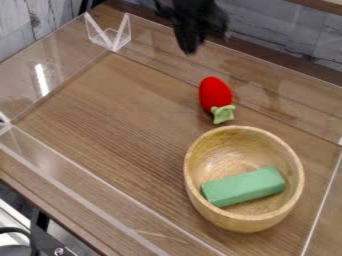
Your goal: Move the red fruit to the left side of the table
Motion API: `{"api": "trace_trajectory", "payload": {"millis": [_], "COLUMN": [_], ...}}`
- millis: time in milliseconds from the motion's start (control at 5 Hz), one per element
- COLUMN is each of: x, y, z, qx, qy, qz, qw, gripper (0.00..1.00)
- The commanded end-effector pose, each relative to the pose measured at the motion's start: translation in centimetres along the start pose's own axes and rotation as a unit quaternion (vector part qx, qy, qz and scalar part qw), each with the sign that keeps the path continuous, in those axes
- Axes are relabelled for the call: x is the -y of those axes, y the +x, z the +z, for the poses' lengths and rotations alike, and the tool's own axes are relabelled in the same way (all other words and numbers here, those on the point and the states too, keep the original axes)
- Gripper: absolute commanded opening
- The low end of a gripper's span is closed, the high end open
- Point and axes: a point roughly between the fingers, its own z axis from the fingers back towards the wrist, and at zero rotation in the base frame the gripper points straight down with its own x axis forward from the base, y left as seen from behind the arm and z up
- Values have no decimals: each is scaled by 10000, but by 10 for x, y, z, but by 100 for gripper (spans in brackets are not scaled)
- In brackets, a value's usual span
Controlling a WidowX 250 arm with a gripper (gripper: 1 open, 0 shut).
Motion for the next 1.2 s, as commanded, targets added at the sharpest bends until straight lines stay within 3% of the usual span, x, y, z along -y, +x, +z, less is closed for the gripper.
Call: {"api": "trace_trajectory", "payload": {"millis": [0,200,600,1000], "x": [6,12,26,42], "y": [8,7,3,11], "z": [-5,-22,-52,-69], "qx": [98,-34,-313,-601], "qy": [-57,-171,15,53], "qz": [-431,-779,-167,125], "qw": [9990,9968,9994,9981], "gripper": [0,100,100,100]}}
